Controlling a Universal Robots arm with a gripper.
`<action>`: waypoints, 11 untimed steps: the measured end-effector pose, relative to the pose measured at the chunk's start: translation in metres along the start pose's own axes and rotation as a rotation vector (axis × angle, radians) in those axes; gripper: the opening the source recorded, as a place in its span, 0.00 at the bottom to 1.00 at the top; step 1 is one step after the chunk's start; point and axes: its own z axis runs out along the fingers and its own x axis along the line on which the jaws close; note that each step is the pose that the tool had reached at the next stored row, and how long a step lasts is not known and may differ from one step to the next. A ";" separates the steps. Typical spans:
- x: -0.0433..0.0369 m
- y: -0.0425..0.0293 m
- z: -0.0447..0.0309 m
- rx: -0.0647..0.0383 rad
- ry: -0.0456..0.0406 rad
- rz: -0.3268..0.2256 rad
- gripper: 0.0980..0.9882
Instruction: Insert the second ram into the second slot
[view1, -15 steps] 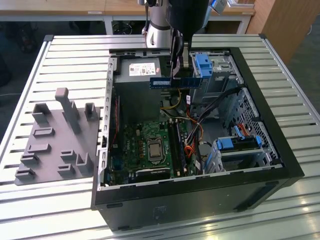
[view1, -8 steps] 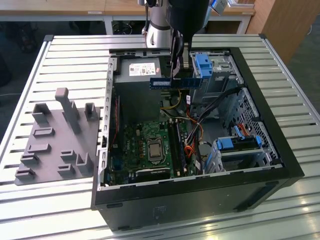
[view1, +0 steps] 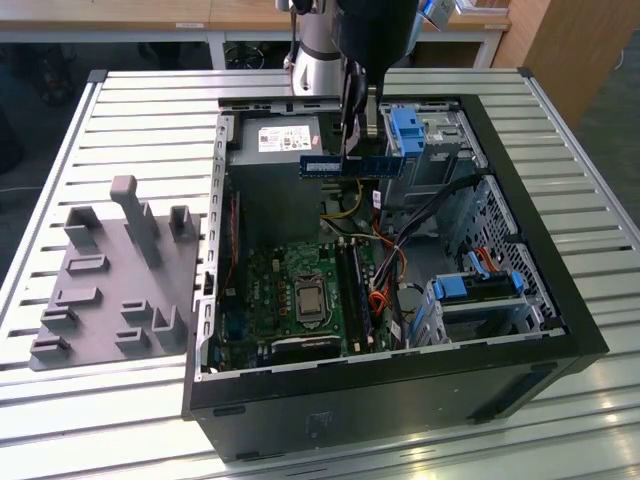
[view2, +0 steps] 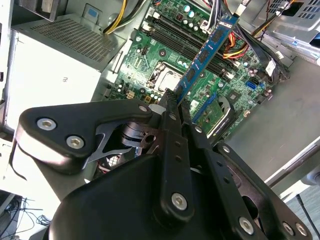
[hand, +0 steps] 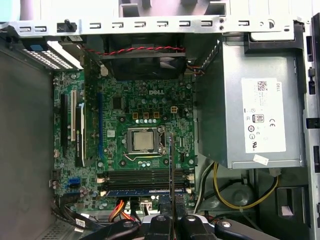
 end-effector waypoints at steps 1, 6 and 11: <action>0.0000 0.0000 0.0000 0.000 -0.0001 0.002 0.04; 0.0000 0.0000 0.0000 0.000 -0.0006 0.015 0.04; 0.0017 -0.0002 0.0000 0.001 -0.0012 0.030 0.04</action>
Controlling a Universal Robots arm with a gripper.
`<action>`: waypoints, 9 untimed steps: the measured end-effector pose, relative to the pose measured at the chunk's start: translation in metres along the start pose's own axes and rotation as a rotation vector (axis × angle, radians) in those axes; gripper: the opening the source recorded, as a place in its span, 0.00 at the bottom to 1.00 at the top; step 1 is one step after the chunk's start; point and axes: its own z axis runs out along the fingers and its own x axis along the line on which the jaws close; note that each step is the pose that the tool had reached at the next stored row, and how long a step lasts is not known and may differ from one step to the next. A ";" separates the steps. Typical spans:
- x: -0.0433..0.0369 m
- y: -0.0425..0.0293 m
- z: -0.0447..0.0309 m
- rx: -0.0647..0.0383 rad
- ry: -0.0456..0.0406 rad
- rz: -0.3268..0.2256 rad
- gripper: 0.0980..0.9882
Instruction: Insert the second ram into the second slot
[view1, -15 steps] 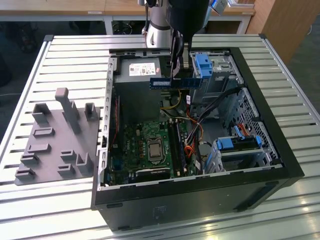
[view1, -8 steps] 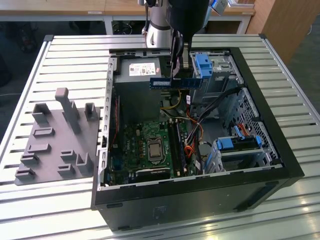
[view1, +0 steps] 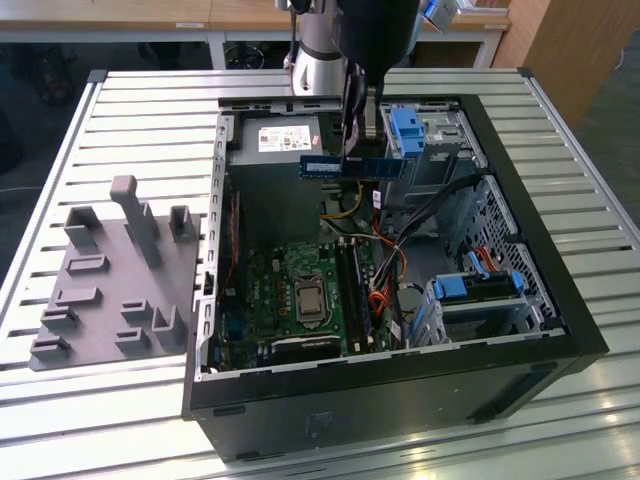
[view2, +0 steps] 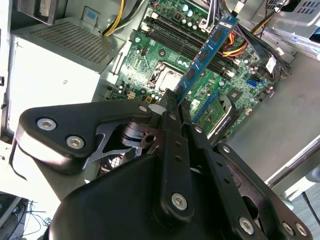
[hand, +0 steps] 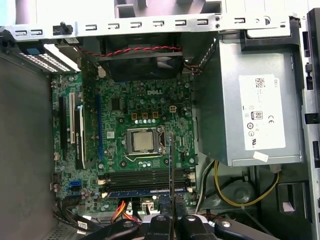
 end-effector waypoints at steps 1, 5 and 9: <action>0.0008 0.0000 0.0000 0.000 -0.0001 0.002 0.04; 0.0027 -0.0001 0.0001 0.000 -0.0006 0.025 0.04; 0.0028 -0.0002 0.0004 0.001 -0.0023 0.073 0.04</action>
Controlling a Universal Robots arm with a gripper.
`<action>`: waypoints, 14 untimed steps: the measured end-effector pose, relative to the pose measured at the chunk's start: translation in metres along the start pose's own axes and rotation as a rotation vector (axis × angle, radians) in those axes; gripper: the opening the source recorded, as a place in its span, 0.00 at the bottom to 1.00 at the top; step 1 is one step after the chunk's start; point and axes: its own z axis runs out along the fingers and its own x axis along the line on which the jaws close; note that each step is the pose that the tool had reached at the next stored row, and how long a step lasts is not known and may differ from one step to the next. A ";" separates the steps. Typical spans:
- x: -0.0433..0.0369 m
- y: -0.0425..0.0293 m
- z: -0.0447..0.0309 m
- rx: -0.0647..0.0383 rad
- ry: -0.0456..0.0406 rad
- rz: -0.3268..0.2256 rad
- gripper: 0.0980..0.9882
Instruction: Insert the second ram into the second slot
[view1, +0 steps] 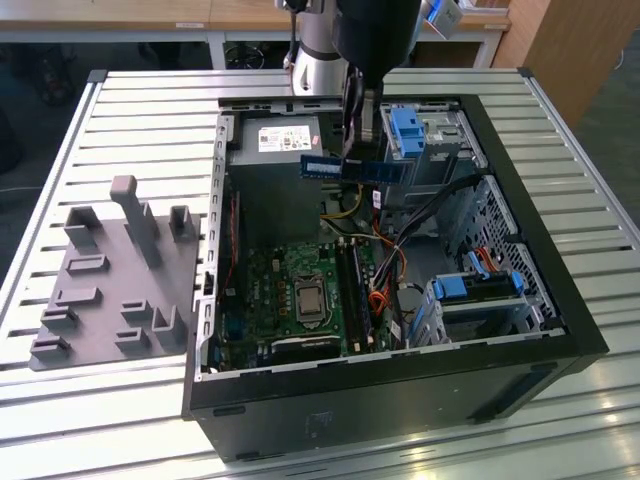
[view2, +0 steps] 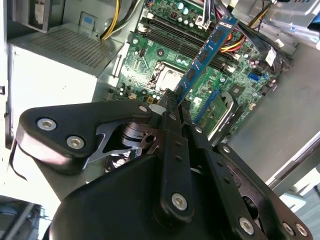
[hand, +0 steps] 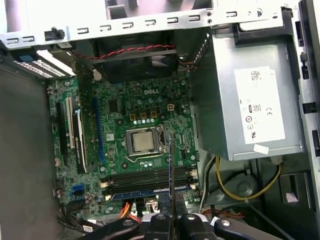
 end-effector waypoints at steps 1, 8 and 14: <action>0.0000 0.0000 0.0001 0.000 -0.0004 0.010 0.04; 0.0000 0.0000 0.0002 0.001 -0.0021 0.055 0.04; 0.0000 0.0000 0.0003 0.001 -0.0029 0.075 0.04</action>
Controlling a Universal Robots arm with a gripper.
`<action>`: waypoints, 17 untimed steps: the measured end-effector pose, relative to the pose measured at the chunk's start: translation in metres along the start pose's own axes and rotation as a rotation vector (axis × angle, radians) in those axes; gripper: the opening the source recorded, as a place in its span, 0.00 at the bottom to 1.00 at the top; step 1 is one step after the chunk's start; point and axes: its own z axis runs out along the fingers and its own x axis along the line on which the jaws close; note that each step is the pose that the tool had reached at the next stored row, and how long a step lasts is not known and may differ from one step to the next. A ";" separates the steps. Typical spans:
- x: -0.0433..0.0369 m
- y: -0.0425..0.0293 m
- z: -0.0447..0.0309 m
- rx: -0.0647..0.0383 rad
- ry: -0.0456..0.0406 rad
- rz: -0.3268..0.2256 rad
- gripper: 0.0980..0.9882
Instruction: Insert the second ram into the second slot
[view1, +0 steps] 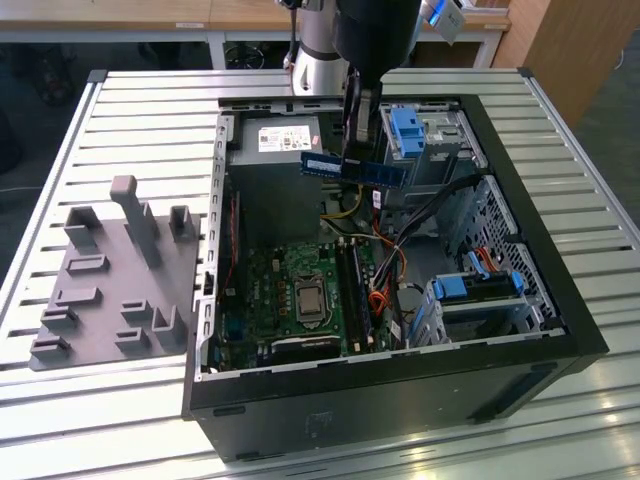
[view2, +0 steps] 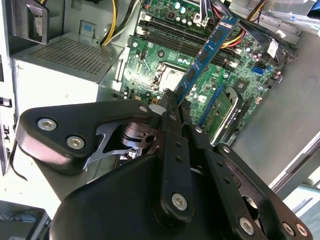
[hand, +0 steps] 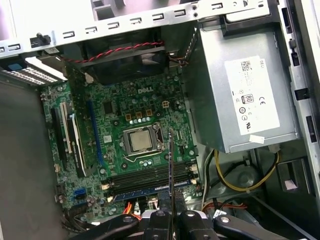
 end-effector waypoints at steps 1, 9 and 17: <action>0.0000 0.0000 0.0000 0.000 -0.0001 0.003 0.04; 0.0000 0.0000 0.0001 0.000 -0.0011 0.027 0.04; 0.0000 0.0000 0.0002 0.001 -0.0020 0.053 0.04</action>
